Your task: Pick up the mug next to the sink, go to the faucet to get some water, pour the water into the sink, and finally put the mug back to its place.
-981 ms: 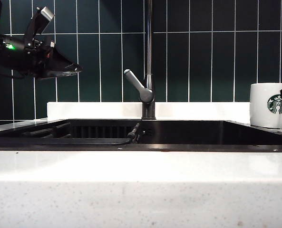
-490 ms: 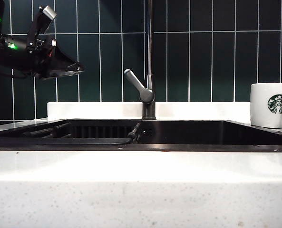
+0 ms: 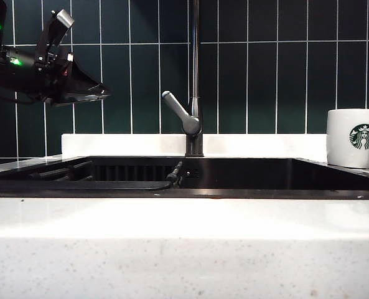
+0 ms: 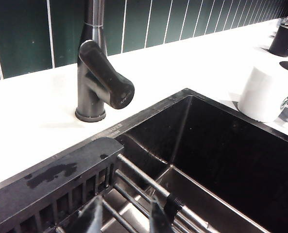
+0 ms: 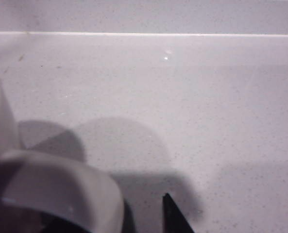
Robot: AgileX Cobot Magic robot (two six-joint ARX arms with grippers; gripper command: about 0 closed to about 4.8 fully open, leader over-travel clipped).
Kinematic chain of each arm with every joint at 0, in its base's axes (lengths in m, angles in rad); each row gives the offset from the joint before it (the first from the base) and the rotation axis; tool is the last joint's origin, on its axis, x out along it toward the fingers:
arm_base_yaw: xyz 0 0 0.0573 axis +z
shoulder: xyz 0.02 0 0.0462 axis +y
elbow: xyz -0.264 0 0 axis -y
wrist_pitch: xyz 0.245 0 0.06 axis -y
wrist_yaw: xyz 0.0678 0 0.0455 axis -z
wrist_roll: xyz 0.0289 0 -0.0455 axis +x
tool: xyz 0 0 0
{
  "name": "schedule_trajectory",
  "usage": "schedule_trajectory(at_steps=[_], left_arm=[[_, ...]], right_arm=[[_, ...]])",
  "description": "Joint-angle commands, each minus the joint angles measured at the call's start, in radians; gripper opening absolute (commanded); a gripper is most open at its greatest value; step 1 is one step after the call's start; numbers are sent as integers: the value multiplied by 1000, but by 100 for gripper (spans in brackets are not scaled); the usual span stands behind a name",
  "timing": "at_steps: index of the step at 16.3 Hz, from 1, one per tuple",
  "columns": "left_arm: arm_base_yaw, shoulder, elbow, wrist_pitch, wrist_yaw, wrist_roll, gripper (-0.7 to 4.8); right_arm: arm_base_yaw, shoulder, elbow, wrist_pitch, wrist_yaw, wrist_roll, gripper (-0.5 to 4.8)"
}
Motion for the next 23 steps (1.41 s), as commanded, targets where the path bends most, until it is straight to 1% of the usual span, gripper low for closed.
schedule_trajectory(at_steps=[1,2,3,4,5,6,8,9,11,13,16,17,19,21,23], left_arm=[[-1,-4,2,10,5,4,121],[-1,-4,2,10,5,4,121],[-1,-4,2,10,5,4,121],[-1,-4,2,10,5,4,121],[-1,-4,2,10,5,4,121],[-1,-4,2,10,5,4,121],[-1,-4,2,11,5,4,121],[-1,-4,2,13,5,4,121],[-1,-4,2,13,5,4,121],[-1,-4,2,13,5,4,121],[-1,0,11,12,5,4,121],[-1,5,23,12,5,4,121],[-1,67,125,-25,11,0,122],[-1,135,229,-73,64,0,125],[-10,225,348,-93,96,0,131]], right_arm=[[-8,-7,3,63,18,-3,198],[-8,-7,3,65,21,-3,198],[-8,-7,3,64,20,-3,173],[-8,-7,3,64,20,-3,108],[-8,-7,3,64,20,-3,61],[-8,-7,3,64,20,-3,46],[-8,-9,3,65,19,-3,39],[-6,-24,3,69,19,-3,16],[-6,-55,3,82,19,-3,-1],[-5,-95,3,83,16,-3,0],[12,-138,3,84,-29,2,-1],[27,-151,3,84,-31,3,0],[111,-187,5,77,-82,5,0],[181,-197,69,-62,-102,5,0],[250,-192,196,-253,-120,5,0]])
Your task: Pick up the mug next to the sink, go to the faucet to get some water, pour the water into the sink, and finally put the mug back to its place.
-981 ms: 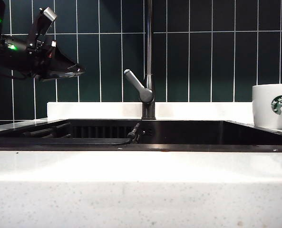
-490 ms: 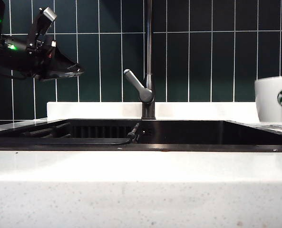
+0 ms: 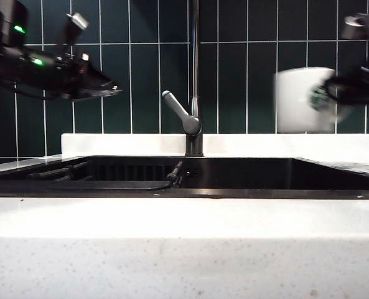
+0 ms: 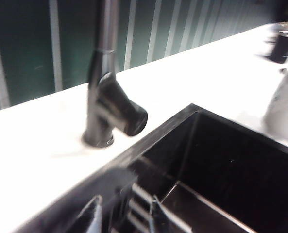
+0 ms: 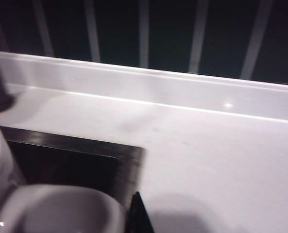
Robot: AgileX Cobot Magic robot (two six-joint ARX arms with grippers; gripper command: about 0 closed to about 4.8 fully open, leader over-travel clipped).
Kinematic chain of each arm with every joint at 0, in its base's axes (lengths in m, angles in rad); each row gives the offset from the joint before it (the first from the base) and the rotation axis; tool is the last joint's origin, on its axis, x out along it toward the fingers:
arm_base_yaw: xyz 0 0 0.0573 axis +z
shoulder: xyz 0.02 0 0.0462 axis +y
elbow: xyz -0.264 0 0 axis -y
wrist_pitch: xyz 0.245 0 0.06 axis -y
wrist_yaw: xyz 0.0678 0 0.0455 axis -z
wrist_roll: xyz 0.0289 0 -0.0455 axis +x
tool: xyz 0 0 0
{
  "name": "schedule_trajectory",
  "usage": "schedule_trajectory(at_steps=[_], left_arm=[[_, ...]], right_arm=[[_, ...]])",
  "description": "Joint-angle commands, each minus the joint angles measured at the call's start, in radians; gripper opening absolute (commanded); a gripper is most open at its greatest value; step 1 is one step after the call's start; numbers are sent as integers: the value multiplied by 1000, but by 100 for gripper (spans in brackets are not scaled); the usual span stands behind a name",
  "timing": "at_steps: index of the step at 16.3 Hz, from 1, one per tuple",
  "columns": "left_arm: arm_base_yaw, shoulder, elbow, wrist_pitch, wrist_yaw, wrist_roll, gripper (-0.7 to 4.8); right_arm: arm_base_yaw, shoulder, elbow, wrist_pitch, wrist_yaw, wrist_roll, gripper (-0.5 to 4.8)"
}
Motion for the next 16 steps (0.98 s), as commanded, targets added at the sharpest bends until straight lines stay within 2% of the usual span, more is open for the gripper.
schedule_trajectory(at_steps=[1,4,8,9,12,16], left_arm=[[-20,100,137,-21,41,-1,148],[-55,223,291,-48,41,0,161],[-88,394,515,-50,12,3,165],[-90,423,549,-48,12,2,189],[-112,477,610,-15,12,3,189],[-126,480,611,92,14,-9,189]], right_arm=[[72,-4,175,-182,-35,18,0],[148,30,365,-361,-63,18,-1],[240,110,512,-435,-90,50,0],[248,119,521,-436,-99,73,-1],[269,133,528,-420,-105,77,-1],[269,133,535,-396,-106,78,0]])
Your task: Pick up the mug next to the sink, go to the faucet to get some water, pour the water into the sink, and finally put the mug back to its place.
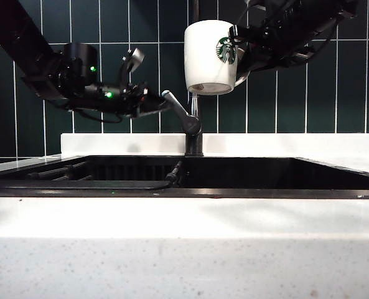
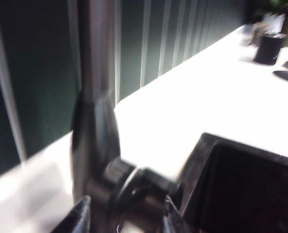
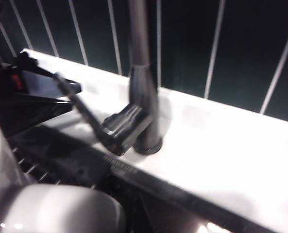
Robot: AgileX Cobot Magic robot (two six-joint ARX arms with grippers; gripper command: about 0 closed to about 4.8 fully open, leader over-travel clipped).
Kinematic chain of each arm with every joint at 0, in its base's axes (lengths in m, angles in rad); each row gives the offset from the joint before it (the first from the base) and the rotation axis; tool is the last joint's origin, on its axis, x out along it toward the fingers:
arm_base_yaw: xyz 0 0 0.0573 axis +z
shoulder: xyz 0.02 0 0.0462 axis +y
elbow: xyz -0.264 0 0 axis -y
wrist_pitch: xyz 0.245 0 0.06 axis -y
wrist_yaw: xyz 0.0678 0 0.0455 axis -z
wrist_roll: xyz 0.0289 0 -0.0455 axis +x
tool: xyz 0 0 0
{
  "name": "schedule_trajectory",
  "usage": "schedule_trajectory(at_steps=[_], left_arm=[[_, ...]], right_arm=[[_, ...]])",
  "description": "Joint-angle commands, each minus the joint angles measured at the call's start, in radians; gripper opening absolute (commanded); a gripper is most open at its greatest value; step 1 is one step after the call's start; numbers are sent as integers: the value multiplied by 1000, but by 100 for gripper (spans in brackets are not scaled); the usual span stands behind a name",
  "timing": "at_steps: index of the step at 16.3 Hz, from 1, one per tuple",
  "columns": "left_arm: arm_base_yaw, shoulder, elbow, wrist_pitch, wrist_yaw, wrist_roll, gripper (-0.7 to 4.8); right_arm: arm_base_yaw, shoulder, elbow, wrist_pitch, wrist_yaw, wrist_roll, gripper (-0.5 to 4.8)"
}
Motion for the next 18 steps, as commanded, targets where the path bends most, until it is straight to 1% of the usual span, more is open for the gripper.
schedule_trajectory(at_steps=[1,5,6,7,10,13,16,18], left_arm=[[0,-6,8,89,4,-11,188],[-3,-6,8,89,16,-39,188],[-6,-6,8,94,30,-42,187],[-7,-6,8,96,56,-65,187],[-8,-7,8,96,134,-98,184],[-8,-8,8,96,204,-155,184],[-9,-8,8,96,219,-179,183],[-8,-7,8,93,251,-188,183]], right_arm=[[0,-13,30,68,-10,19,-1],[1,12,97,58,-13,19,-1],[1,19,113,45,-33,19,-1],[3,25,127,37,-48,19,-1],[13,33,137,36,-52,19,-1],[13,33,137,28,-55,19,-1],[12,33,137,11,-56,16,0],[12,34,137,10,-59,12,0]])
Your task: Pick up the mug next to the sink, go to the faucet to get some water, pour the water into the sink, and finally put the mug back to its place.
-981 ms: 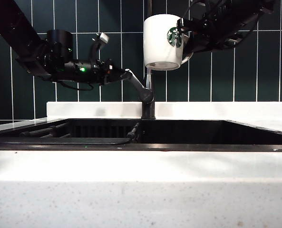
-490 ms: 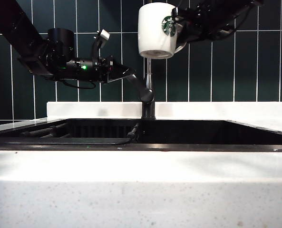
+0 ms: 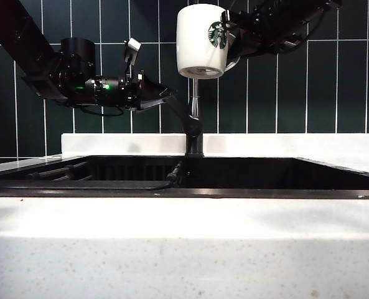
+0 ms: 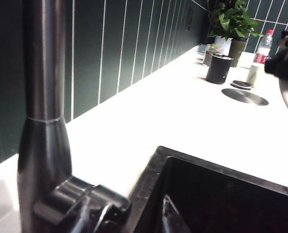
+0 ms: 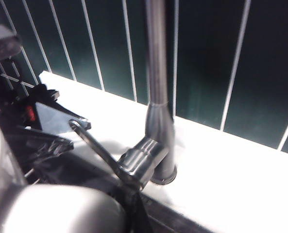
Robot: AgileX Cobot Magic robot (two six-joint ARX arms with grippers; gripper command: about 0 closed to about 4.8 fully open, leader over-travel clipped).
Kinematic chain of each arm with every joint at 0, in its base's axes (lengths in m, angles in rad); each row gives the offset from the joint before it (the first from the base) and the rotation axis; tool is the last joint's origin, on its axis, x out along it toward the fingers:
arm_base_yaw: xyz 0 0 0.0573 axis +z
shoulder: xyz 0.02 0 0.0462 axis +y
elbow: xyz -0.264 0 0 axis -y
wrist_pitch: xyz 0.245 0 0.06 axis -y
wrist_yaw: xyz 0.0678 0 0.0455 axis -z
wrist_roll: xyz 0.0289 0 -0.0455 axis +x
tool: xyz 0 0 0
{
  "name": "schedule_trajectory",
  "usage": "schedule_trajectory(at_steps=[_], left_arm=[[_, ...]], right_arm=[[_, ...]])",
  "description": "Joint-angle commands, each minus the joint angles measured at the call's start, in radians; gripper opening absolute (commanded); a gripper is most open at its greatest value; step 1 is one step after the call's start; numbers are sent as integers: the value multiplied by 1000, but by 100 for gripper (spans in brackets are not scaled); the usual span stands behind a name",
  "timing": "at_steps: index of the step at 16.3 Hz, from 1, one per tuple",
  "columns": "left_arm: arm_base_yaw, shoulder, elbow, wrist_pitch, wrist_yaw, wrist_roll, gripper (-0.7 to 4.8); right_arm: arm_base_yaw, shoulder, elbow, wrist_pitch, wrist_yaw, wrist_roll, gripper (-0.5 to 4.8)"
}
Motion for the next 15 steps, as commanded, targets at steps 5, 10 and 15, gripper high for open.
schedule_trajectory(at_steps=[5,10,15], left_arm=[[-5,-7,3,15,100,-32,183],[-5,-7,3,17,-1,31,183],[-5,-7,3,17,-70,44,183]], right_arm=[[1,15,13,54,-47,9,0],[1,16,13,52,-98,9,0],[1,16,13,53,-120,9,-1]])
